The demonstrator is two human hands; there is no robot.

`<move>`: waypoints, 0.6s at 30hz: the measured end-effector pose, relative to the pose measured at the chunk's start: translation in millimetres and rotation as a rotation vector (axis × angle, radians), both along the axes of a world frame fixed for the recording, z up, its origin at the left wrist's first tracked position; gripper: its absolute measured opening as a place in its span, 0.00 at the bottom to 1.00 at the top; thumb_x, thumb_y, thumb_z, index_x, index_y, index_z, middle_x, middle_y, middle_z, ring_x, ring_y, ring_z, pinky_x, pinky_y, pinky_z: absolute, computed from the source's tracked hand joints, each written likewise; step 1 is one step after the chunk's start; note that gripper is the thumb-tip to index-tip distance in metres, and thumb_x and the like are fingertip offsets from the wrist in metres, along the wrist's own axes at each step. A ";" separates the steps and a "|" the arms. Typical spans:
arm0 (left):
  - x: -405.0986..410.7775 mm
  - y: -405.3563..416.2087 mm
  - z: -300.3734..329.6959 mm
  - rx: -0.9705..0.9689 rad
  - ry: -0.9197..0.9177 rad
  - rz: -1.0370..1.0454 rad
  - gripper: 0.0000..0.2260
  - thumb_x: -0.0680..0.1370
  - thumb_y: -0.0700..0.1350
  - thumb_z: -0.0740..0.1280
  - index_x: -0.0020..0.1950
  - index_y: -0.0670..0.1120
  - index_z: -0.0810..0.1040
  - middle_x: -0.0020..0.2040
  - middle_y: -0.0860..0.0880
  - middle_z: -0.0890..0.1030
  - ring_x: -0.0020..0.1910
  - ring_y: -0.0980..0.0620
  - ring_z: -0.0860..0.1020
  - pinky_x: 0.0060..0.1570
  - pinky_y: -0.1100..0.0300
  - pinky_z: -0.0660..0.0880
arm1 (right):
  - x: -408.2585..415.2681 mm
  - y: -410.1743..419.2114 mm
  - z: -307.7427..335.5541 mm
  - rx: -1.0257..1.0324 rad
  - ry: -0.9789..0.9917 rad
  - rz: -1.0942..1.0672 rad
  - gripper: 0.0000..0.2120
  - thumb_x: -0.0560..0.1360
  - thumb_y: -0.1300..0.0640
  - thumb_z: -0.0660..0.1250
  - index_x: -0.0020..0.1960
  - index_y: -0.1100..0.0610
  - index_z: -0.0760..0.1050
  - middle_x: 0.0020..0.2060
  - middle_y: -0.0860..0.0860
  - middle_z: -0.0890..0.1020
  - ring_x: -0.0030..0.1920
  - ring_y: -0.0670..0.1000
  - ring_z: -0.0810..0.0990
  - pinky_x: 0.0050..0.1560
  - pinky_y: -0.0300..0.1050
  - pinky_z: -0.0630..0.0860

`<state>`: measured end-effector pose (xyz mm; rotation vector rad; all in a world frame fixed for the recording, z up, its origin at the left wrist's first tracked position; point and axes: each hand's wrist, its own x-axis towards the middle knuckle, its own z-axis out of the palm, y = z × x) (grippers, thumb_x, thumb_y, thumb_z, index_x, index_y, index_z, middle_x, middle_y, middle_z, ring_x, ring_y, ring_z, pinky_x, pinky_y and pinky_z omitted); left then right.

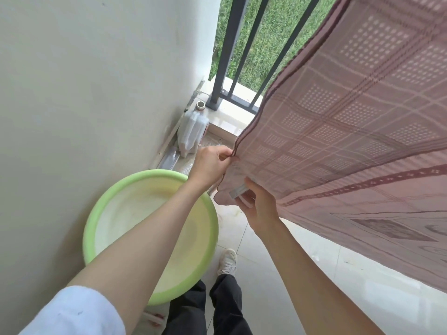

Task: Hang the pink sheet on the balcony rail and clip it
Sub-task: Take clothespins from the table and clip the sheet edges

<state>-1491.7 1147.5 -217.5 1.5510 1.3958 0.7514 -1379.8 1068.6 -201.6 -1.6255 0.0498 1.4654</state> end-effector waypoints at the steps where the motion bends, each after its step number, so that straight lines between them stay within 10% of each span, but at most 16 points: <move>1: -2.3 3.1 -1.0 0.004 0.014 -0.040 0.03 0.72 0.40 0.71 0.40 0.41 0.82 0.32 0.51 0.78 0.33 0.59 0.79 0.39 0.65 0.74 | 0.9 -1.0 -3.0 -0.035 -0.030 -0.006 0.06 0.72 0.60 0.69 0.39 0.55 0.74 0.33 0.50 0.71 0.36 0.48 0.71 0.43 0.41 0.75; 5: -4.8 11.2 -8.1 0.002 0.103 -0.143 0.07 0.73 0.41 0.69 0.36 0.46 0.73 0.35 0.48 0.79 0.39 0.48 0.80 0.44 0.55 0.75 | -1.2 -7.4 -16.9 -0.062 0.033 -0.072 0.09 0.73 0.63 0.67 0.36 0.56 0.71 0.29 0.50 0.69 0.28 0.47 0.66 0.30 0.38 0.64; 11: -0.5 2.1 -22.3 -0.041 0.024 -0.195 0.16 0.73 0.38 0.68 0.35 0.56 0.66 0.34 0.58 0.73 0.41 0.50 0.77 0.46 0.61 0.75 | -9.0 -23.6 -32.3 -0.096 0.152 -0.082 0.05 0.75 0.65 0.62 0.41 0.61 0.74 0.36 0.56 0.78 0.35 0.50 0.75 0.37 0.40 0.71; 18: 6.0 -13.2 -67.3 -0.078 0.045 -0.141 0.04 0.72 0.36 0.69 0.44 0.43 0.76 0.39 0.54 0.76 0.41 0.53 0.76 0.49 0.60 0.75 | 3.9 -34.5 -50.0 -0.144 0.076 -0.024 0.02 0.74 0.62 0.66 0.43 0.60 0.76 0.38 0.54 0.79 0.37 0.49 0.74 0.40 0.41 0.71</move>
